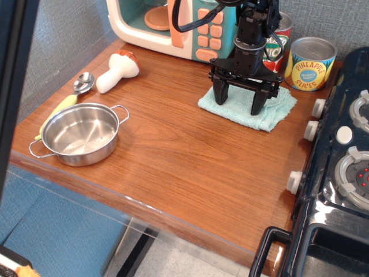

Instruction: Push the blue towel to the back of the table

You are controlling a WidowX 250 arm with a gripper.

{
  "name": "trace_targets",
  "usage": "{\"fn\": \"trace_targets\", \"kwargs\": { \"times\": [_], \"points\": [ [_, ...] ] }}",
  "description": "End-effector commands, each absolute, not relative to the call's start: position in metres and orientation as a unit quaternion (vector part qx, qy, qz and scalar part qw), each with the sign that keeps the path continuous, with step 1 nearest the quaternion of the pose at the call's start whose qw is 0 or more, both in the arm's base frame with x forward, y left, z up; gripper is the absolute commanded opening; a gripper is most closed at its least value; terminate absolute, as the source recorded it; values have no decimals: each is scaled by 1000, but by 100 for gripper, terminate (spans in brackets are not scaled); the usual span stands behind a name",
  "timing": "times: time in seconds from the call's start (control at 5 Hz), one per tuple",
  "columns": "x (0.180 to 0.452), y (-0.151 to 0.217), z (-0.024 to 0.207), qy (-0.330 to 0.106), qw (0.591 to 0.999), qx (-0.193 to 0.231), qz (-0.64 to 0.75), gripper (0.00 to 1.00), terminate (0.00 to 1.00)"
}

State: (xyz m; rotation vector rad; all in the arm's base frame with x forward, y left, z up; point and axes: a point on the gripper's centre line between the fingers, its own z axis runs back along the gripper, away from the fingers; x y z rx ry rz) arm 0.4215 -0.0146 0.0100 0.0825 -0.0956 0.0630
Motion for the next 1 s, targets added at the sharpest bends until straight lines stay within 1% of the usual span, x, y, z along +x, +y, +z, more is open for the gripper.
{"fn": "trace_targets", "kwargs": {
  "times": [0.0, 0.2, 0.4, 0.6, 0.8],
  "points": [
    [445, -33, 98, -107, 994, 13, -2, 100, 0],
    [436, -38, 120, -117, 993, 3, -18, 100, 0],
    [423, -37, 124, -120, 992, -5, -29, 100, 0],
    [423, -37, 124, -120, 992, -5, -29, 100, 0],
    [423, -37, 124, -120, 992, -5, -29, 100, 100]
  ]
}}
